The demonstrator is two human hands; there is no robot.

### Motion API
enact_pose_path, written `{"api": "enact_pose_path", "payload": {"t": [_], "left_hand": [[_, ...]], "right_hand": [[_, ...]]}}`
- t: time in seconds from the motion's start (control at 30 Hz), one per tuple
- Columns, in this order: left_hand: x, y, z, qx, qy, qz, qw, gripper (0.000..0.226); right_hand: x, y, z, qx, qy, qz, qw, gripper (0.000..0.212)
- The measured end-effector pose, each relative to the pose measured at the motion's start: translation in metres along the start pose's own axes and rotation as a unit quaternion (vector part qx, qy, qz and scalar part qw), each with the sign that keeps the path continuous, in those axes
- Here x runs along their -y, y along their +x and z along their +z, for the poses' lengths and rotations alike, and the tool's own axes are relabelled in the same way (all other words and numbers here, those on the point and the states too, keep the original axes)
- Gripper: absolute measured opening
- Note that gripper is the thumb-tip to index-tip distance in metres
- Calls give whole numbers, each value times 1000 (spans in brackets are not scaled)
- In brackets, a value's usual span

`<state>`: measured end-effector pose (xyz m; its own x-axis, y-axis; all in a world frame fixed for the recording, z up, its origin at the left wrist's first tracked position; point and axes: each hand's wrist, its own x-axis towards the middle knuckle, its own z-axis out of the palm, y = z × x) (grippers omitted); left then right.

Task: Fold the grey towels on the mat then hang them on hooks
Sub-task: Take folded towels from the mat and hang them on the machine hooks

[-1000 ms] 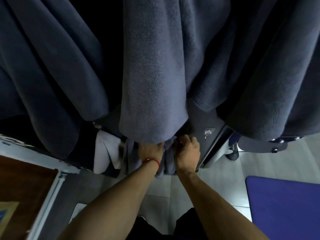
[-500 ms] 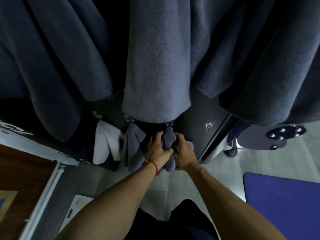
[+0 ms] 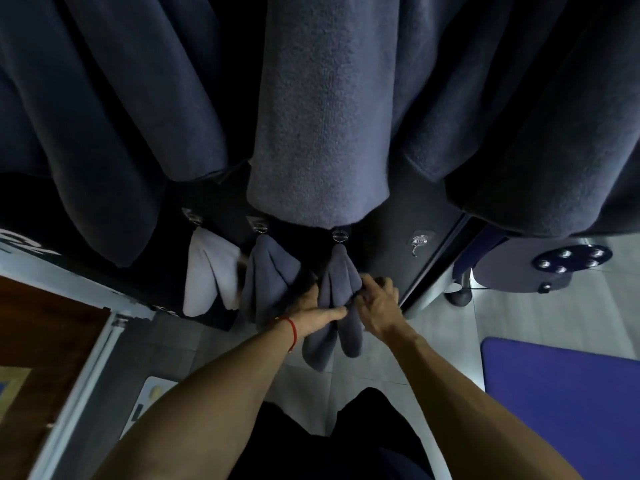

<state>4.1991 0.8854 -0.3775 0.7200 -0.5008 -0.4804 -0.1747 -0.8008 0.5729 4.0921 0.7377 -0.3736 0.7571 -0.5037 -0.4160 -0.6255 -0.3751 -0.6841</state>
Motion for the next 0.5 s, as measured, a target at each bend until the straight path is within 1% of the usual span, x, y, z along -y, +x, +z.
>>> {"api": "enact_pose_path", "payload": {"t": [0.03,0.07,0.1,0.13,0.17,0.2,0.23,0.27,0.33,0.4,0.47,0.5], "left_hand": [[-5,0,-4,31,-23,-33,999,85],[-6,6,0,-9,-47,-35,998,82],[-7,6,-3,37,-27,-20,999,76],[-11,2,-8,14,6,-33,999,69],[-15,2,-10,-24,38,-28,999,63],[-21,-3,-13,-68,35,-25,997,60],[-26,-9,-17,-98,23,-15,995,61],[-28,-11,-19,-109,16,6,994,64],[-38,-16,-27,-66,-1,26,998,74],[-51,-16,-32,-14,-13,16,1000,78],[-57,-19,-38,-12,15,-11,1000,69],[-60,-23,-43,-25,22,-17,999,66]], "right_hand": [[1,2,-1,10,10,2,1000,38],[4,4,-2,22,33,7,999,48],[4,6,-2,27,56,15,998,59],[5,5,-5,30,61,24,997,68],[4,4,-6,31,64,31,997,74],[4,0,-9,32,62,35,997,77],[4,-4,-10,36,66,34,997,78],[3,-7,-11,43,64,35,996,78],[4,-8,-10,54,61,34,996,77],[11,-7,-12,64,80,37,994,80],[18,-10,-18,59,127,73,987,81],[16,-11,-20,33,142,87,986,72]]}}
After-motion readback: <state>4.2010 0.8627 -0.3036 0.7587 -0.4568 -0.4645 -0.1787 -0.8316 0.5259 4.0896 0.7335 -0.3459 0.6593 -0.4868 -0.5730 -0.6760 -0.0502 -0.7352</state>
